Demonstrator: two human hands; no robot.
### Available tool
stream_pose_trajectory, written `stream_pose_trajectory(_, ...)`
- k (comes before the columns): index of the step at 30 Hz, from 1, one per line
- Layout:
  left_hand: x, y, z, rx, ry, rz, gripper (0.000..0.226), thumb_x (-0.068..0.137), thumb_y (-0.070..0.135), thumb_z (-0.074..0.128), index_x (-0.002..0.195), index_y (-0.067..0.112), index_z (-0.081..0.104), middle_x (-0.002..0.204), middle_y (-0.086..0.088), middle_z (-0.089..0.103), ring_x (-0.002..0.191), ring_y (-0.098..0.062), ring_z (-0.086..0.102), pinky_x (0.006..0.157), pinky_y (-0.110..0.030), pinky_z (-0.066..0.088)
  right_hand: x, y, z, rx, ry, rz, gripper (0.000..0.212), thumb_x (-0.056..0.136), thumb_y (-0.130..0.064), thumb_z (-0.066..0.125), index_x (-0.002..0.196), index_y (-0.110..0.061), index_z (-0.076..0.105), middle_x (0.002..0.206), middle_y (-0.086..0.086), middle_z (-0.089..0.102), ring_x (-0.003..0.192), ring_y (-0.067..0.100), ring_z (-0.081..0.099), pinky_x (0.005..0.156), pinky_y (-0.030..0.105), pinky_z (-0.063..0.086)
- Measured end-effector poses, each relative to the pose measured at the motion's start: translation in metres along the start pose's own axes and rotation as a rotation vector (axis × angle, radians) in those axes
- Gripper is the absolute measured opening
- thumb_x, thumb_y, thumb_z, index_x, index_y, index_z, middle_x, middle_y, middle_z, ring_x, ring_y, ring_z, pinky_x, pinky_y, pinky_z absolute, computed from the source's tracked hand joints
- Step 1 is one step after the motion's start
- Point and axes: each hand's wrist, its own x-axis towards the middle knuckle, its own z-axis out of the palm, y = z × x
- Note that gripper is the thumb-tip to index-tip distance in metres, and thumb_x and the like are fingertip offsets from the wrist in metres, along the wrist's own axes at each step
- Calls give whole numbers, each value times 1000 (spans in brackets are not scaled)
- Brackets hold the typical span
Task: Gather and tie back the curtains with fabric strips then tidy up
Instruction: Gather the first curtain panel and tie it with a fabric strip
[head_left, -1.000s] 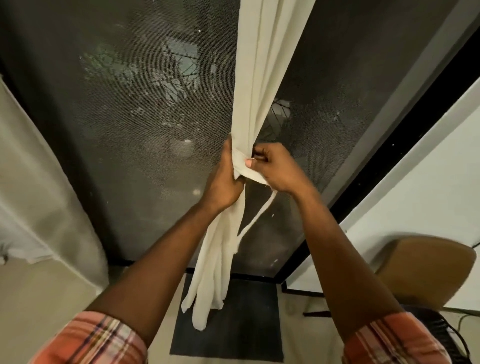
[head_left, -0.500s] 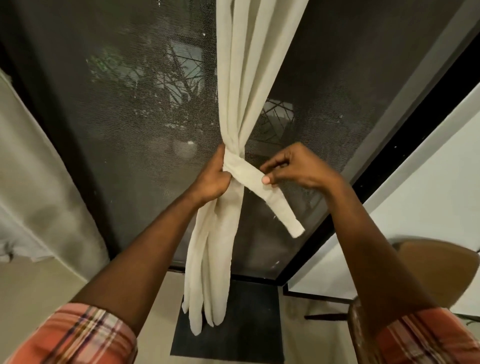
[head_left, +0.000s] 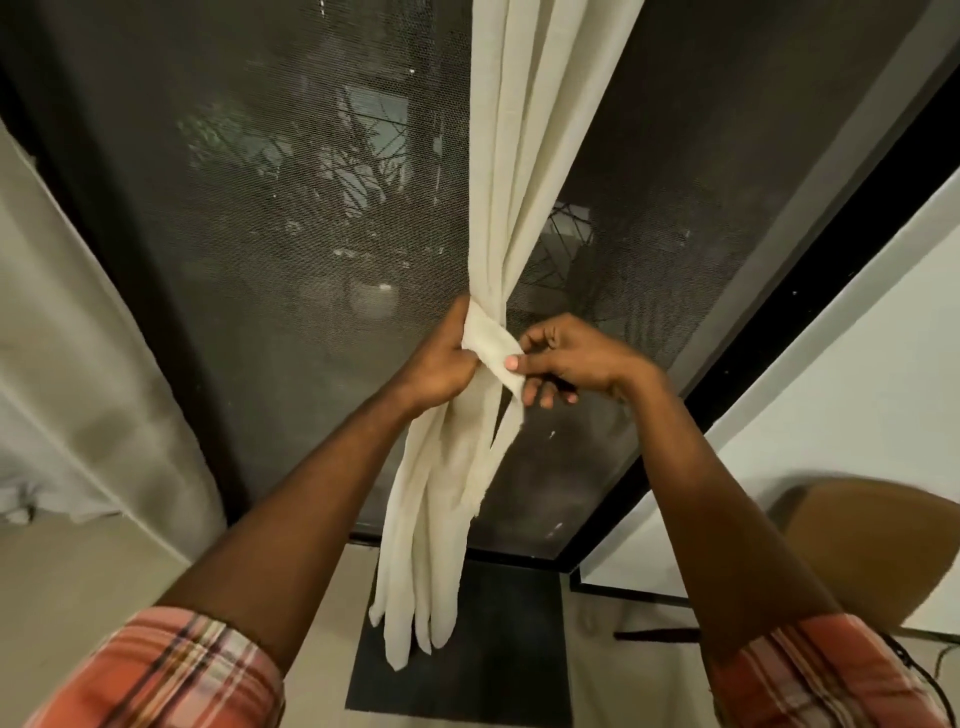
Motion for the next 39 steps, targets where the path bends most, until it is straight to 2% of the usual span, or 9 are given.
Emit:
stream_pose_trajectory(3, 0, 6, 2, 5, -20, 0, 55, 88, -6, 44, 132, 25, 36, 115, 18, 51, 103, 16, 49, 93, -11, 38, 1, -7, -10, -109, 232, 6, 19, 92, -19, 64, 93, 0, 61, 74, 11, 71, 49, 14, 65, 37, 20, 41)
stream_pose_trajectory(9, -2, 7, 7, -10, -81, -12, 70, 85, -11, 42, 147, 16, 26, 139, 4, 41, 131, -11, 38, 113, -33, 30, 19, -10, -3, -200, 565, -88, 9, 80, -7, 69, 90, -6, 67, 82, 13, 70, 70, 27, 70, 63, 45, 59)
stream_pose_trajectory(13, -6, 8, 12, -42, -84, -64, 86, 77, -19, 41, 150, 16, 13, 145, 4, 33, 136, -13, 32, 114, -31, 28, 15, -21, 10, 40, 408, -118, 33, 74, 5, 56, 104, -6, 63, 96, 5, 67, 89, 20, 63, 69, 28, 51)
stream_pose_trajectory(17, -5, -2, 9, -60, -36, -141, 105, 67, -4, 51, 152, 20, -7, 158, -4, 18, 143, -18, 24, 116, -43, 29, 16, -13, 20, 420, 135, -174, 72, 54, 0, 60, 125, 3, 54, 113, 17, 67, 106, 33, 64, 86, 43, 55)
stream_pose_trajectory(23, -6, -7, 4, -8, -50, -155, 127, 70, -13, 63, 144, 45, -22, 153, 5, 29, 131, -17, 43, 100, -39, 48, 17, -17, 26, 369, 277, -241, 60, 73, -3, 77, 129, -6, 56, 118, 5, 68, 107, 18, 66, 92, 31, 53)
stream_pose_trajectory(27, -15, -3, -1, -343, 225, -98, 115, 70, -20, 62, 151, 32, -1, 140, 0, 45, 115, -7, 57, 88, -28, 53, 19, -8, 20, 373, 415, -229, 49, 78, -2, 74, 124, -2, 59, 109, 4, 70, 98, 15, 68, 89, 31, 55)
stream_pose_trajectory(32, -20, 3, -14, -267, 776, 122, 31, 87, -1, 60, 116, 10, 60, 114, -4, 64, 106, -9, 60, 99, -39, 48, 26, -6, 17, 310, 606, -189, 47, 78, -13, 78, 120, -4, 61, 108, 1, 67, 99, 16, 66, 86, 29, 52)
stream_pose_trajectory(36, -33, 24, -1, -56, 649, 258, 23, 89, 2, 60, 111, 7, 65, 100, 14, 66, 96, -1, 63, 91, -28, 52, 36, -9, 28, 37, 884, -158, 55, 72, -39, 81, 112, -6, 61, 108, 2, 62, 96, 19, 62, 80, 34, 51)
stream_pose_trajectory(39, -42, 33, 17, 136, 453, 356, 45, 91, 7, 57, 132, 23, 47, 119, 12, 60, 106, -14, 61, 88, -34, 54, 35, -14, 38, -57, 941, -143, 43, 79, -36, 73, 107, -7, 62, 106, 10, 64, 98, 27, 62, 75, 34, 48)
